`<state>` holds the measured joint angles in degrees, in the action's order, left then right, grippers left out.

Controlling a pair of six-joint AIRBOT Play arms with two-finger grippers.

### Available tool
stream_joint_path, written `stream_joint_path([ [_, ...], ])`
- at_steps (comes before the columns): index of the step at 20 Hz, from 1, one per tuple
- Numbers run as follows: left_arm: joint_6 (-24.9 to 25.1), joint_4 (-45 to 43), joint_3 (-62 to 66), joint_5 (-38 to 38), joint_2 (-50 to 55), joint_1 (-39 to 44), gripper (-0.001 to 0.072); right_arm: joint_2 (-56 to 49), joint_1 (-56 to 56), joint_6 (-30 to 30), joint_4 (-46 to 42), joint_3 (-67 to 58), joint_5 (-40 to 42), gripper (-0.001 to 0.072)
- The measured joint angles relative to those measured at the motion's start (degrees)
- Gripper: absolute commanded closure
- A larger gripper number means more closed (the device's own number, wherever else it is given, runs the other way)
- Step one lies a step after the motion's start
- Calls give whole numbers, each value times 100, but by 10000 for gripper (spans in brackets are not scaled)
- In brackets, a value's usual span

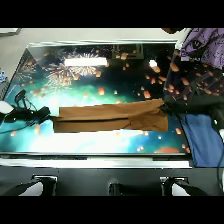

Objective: Fold the clothes and pants, and hang the long-sleeved shirts on hangers.

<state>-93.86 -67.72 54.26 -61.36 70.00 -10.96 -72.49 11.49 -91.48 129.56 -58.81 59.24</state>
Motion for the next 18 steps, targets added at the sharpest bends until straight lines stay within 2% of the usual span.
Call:
stream_joint_path([
  [4,2,-129,822,72,907,162,698,-1073,-264,273,-420,-1016,-267,686],
  [9,0,-184,1508,101,1749,282,693,-1766,-339,463,-573,-1412,-417,682],
  [10,0,-192,1572,103,1884,315,664,-1862,-345,498,-575,-1438,-431,642],
  [11,0,-197,1617,103,1993,352,545,-1943,-348,501,-579,-1458,-437,535],
  [12,-2,-197,1652,107,2074,380,359,-1998,-348,507,-595,-1475,-435,386],
  [13,-28,-195,1683,111,2135,404,217,-2035,-332,540,-592,-1517,-391,301],
  [14,-92,-199,1733,114,2166,409,159,-2063,-286,562,-588,-1615,-245,292],
  [17,-157,-256,1985,-13,2105,358,159,-2103,133,494,-592,-2129,402,220],
  [18,-175,-323,2092,-74,2041,334,159,-2109,345,439,-597,-2273,636,169],
])
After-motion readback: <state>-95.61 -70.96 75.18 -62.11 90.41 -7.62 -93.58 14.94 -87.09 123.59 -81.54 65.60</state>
